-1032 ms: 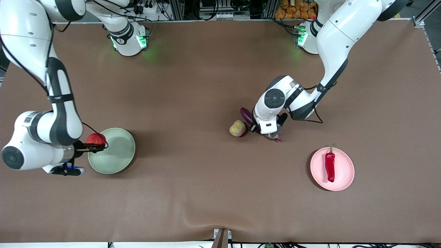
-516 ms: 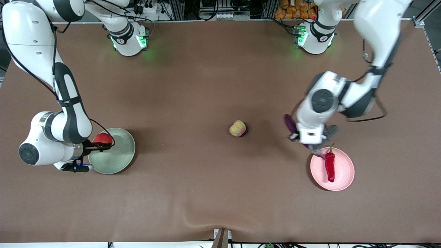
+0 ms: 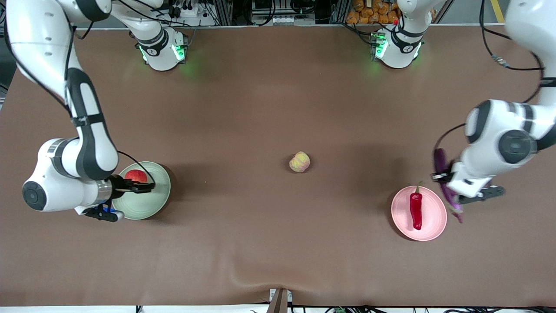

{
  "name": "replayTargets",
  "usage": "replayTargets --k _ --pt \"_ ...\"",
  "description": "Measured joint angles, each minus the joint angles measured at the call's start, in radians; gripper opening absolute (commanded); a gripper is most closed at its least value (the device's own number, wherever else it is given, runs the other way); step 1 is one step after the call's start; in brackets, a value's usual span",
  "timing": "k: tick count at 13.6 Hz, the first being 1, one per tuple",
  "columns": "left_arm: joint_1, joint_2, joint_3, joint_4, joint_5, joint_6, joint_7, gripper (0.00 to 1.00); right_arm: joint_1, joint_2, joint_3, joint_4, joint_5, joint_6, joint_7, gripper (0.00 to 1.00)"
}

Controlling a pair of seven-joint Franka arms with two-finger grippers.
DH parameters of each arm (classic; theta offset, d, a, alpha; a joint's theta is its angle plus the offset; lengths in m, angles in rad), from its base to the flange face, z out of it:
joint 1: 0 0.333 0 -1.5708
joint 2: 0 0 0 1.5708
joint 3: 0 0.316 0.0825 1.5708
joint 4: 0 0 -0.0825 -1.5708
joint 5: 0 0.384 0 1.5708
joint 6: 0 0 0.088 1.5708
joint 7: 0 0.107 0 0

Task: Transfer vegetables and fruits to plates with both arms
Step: 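Place the pomegranate on the green plate while the left gripper carries the eggplant, then lower the eggplant onto the pink plate while the right gripper grasps the peach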

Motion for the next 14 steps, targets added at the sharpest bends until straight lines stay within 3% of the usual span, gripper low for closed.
replayTargets --k 2,6,14 --pt "0.058 0.043 0.001 0.025 0.000 0.004 0.157 0.00 0.086 -0.004 0.010 0.037 0.009 -0.002 0.222 1.00" --pt "0.050 0.130 -0.003 0.040 0.001 0.074 0.274 0.00 0.236 -0.004 0.049 0.080 0.071 0.049 0.631 1.00" --pt "0.011 0.220 -0.006 0.101 0.077 0.091 0.282 0.00 0.528 0.011 0.057 0.099 0.112 0.299 1.071 1.00"
